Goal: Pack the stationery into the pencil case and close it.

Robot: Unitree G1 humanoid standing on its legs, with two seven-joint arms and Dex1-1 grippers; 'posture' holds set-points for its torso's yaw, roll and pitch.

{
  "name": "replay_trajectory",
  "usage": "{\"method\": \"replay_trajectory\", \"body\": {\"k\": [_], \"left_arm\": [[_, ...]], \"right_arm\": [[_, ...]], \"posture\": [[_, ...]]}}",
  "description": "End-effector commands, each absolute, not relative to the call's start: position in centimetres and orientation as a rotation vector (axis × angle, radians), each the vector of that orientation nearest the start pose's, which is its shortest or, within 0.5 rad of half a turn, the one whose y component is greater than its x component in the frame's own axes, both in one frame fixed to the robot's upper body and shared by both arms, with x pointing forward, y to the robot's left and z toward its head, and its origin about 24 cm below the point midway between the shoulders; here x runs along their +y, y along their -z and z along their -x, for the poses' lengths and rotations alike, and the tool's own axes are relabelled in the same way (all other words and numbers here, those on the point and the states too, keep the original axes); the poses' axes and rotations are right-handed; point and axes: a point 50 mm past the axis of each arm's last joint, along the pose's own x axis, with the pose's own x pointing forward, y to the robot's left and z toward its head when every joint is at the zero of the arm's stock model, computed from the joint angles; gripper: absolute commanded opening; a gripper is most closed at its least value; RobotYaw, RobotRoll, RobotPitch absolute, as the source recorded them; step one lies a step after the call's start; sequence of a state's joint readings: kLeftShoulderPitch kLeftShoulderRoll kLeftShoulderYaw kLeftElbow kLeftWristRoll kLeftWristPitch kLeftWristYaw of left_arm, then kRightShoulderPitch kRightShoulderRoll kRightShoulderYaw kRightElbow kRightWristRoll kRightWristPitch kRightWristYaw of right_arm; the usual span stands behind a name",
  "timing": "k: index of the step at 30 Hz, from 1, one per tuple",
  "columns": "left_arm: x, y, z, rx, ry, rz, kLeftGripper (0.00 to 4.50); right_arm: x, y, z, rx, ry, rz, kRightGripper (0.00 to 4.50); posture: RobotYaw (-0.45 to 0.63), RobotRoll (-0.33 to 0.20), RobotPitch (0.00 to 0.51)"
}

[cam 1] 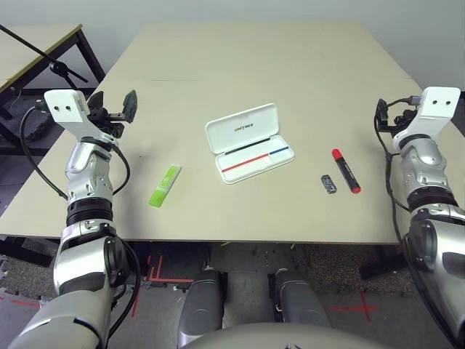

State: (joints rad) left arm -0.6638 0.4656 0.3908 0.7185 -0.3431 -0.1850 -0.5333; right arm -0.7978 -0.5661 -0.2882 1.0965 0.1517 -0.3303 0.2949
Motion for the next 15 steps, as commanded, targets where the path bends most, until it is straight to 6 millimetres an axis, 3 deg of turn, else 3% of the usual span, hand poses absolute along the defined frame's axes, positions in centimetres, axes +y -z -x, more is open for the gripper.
{"method": "replay_trajectory", "body": {"k": [1,4,10,15], "left_arm": [[28.1,-14.6,-34.6,-0.284,0.185,0.056,4.48],[27.3,-14.6,-34.3,-0.268,0.254,0.044,4.48],[26.4,-14.6,-33.7,-0.244,0.353,0.028,4.48],[26.0,-14.8,-33.2,-0.235,0.396,0.013,4.48]], "right_arm": [[-31.7,-14.3,-35.5,-0.132,0.019,0.205,4.50],[-31.5,-14.8,-35.2,-0.105,-0.146,0.228,4.50],[-30.3,-15.3,-32.7,0.115,-0.642,0.324,4.50],[-29.5,-15.0,-31.2,0.244,-0.821,0.352,4.50]], "posture": [[-0.04,0.000,0.077],[-0.04,0.000,0.080],[-0.05,0.000,0.076],[-0.04,0.000,0.067]]}}
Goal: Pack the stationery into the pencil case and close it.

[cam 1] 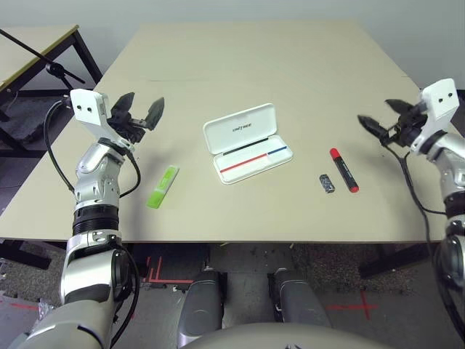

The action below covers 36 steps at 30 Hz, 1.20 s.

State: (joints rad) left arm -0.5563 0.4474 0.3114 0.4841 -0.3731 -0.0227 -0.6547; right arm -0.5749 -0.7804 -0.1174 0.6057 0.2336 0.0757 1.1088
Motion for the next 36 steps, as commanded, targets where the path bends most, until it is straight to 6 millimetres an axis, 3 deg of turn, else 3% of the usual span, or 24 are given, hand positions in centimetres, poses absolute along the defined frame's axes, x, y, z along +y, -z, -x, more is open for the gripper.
{"method": "replay_trajectory", "body": {"k": [1,6,11,14,26,36], "left_arm": [[26.0,-14.8,-32.9,-0.230,0.415,0.000,4.48],[25.5,-14.6,-30.1,-0.126,0.620,-0.094,4.48],[22.4,-14.1,-26.2,0.013,0.934,-0.159,4.48],[21.0,-13.4,-25.3,0.085,1.026,-0.219,4.48],[15.9,-10.0,-26.8,0.242,1.153,-0.384,4.48],[14.5,-9.3,-28.6,0.315,1.177,-0.455,4.48]], "right_arm": [[-29.3,-14.9,-31.0,0.259,-0.842,0.360,4.50],[-29.0,-14.4,-31.2,0.293,-0.856,0.380,4.50],[-29.0,-14.0,-31.4,0.320,-0.859,0.397,4.50],[-29.0,-13.8,-31.5,0.336,-0.861,0.402,4.50],[-28.4,-13.3,-31.8,0.358,-0.883,0.419,4.50],[-28.4,-13.0,-31.7,0.361,-0.878,0.427,4.50]], "posture": [[-0.03,0.000,0.067],[-0.01,0.000,0.072],[0.01,0.000,0.086],[0.01,0.000,0.088],[0.01,0.000,0.093],[-0.02,0.000,0.096]]}}
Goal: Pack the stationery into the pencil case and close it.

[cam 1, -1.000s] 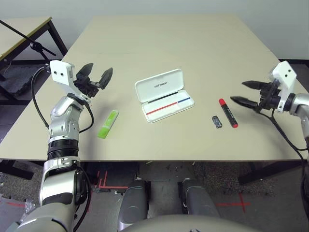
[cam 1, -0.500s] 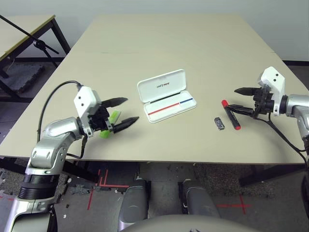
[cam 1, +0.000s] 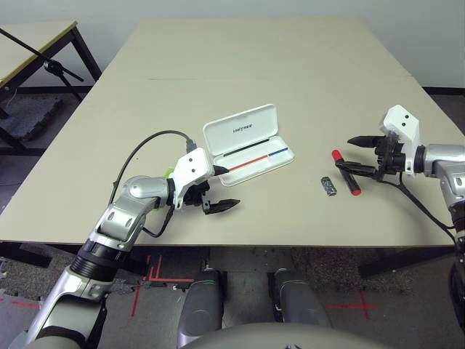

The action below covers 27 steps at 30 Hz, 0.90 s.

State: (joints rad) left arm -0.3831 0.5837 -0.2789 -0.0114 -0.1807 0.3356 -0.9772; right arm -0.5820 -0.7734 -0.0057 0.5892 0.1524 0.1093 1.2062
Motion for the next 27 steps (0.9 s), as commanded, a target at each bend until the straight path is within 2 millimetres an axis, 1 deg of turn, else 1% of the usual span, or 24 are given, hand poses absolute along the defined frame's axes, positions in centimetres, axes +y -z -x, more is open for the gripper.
{"method": "replay_trajectory", "body": {"k": [1,9,10,14,21,24,27], "left_arm": [[14.4,-9.2,-28.7,0.331,1.177,-0.451,4.48],[13.7,-8.7,-29.1,0.367,1.224,-0.460,4.48],[13.5,-8.6,-29.1,0.372,1.229,-0.462,4.48],[13.2,-8.4,-29.4,0.389,1.233,-0.461,4.48],[13.2,-8.0,-29.6,0.464,1.244,-0.477,4.48],[13.2,-8.0,-29.6,0.483,1.258,-0.468,3.92],[13.1,-8.0,-29.6,0.495,1.267,-0.458,2.75]], "right_arm": [[-28.5,-12.9,-31.7,0.361,-0.874,0.429,4.50],[-28.7,-12.7,-31.4,0.359,-0.856,0.436,4.50],[-28.8,-12.7,-31.4,0.358,-0.854,0.436,4.50],[-28.9,-12.6,-31.3,0.356,-0.845,0.435,4.50],[-29.2,-12.4,-31.1,0.352,-0.825,0.435,4.50],[-29.3,-12.4,-31.1,0.351,-0.820,0.437,4.50],[-29.3,-12.4,-31.1,0.350,-0.817,0.438,4.50]], "posture": [[-0.02,0.000,0.096],[-0.03,0.000,0.096],[-0.06,0.000,0.095],[-0.07,0.000,0.095],[-0.08,0.000,0.095],[-0.08,0.000,0.094],[-0.08,0.000,0.093]]}}
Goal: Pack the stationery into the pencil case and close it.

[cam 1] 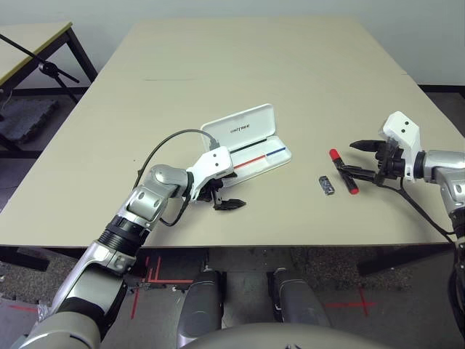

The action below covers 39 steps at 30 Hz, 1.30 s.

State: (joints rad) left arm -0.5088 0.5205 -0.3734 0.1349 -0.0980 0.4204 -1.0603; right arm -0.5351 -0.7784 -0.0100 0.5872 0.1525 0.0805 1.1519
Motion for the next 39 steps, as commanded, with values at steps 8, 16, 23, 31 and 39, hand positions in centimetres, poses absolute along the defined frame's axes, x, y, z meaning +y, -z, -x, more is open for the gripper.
{"method": "replay_trajectory", "body": {"k": [8,16,23,31,39], "left_arm": [[13.2,-8.8,-29.8,0.511,1.280,-0.440,0.02],[13.5,-10.2,-29.7,0.444,1.328,-0.533,0.02],[14.1,-10.5,-28.2,0.382,1.428,-0.696,0.02],[15.4,-9.3,-28.1,0.349,1.411,-0.768,0.02],[15.5,-8.7,-27.7,0.345,1.424,-0.755,0.02]], "right_arm": [[-29.2,-12.1,-31.1,0.352,-0.818,0.443,4.50],[-28.9,-11.7,-31.1,0.357,-0.824,0.452,4.50],[-28.7,-11.6,-31.3,0.358,-0.827,0.458,4.50],[-27.9,-11.8,-30.9,0.358,-0.912,0.421,4.50],[-27.4,-12.2,-30.2,0.394,-1.007,0.384,4.50]], "posture": [[-0.08,0.000,0.093],[-0.08,0.000,0.094],[-0.08,0.000,0.095],[-0.07,0.000,0.097],[-0.06,0.000,0.095]]}}
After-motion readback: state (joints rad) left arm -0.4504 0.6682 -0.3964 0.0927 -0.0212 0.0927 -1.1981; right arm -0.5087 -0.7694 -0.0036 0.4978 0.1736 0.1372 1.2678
